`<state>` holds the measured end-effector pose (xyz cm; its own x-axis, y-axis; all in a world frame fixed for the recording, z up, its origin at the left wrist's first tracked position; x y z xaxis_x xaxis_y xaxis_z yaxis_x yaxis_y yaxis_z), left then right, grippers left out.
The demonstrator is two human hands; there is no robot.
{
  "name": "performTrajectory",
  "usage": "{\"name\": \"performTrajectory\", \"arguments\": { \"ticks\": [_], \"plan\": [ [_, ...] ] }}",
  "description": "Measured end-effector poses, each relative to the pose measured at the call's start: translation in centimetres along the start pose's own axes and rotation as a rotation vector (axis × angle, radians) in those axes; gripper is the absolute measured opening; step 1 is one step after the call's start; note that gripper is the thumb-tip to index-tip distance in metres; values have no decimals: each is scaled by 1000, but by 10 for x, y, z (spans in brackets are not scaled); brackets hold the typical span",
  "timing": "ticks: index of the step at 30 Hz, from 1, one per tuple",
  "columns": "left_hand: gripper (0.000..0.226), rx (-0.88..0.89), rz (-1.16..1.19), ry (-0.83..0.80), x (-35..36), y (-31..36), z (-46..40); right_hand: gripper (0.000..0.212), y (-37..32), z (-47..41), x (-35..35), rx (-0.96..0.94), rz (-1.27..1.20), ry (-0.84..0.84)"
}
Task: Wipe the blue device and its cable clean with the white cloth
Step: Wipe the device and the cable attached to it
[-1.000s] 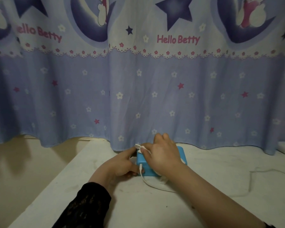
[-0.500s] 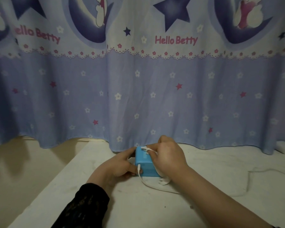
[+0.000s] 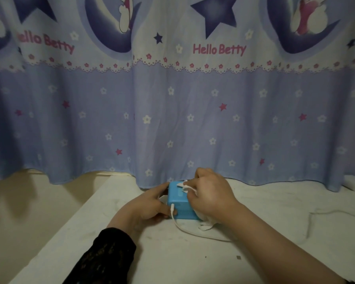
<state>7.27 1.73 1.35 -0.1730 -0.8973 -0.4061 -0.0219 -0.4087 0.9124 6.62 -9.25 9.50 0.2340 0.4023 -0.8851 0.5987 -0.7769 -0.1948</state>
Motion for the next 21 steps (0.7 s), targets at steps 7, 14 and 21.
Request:
{"name": "performTrajectory", "arguments": {
  "ticks": [7, 14, 21],
  "plan": [
    [63, 15, 11, -6, 1, 2, 1, 35, 3, -1, 5, 22, 15, 23],
    [61, 3, 16, -20, 2, -3, -3, 33, 10, 2, -8, 75, 138, 34],
    [66, -11, 47, -19, 2, -8, -6, 35, -6, 6, 0, -57, 52, -1]
  ]
}}
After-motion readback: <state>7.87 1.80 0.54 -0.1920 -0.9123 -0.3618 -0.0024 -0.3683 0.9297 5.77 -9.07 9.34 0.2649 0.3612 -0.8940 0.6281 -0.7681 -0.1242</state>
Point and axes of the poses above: each hand's wrist, its own z-axis away from the middle knuckle, its own x-axis out of the palm, y = z × x, the point moved 10 cm from there along -z, towards the middle knuckle, and after that the axes turned 6 degrees about -z, right-handed, at the moved point
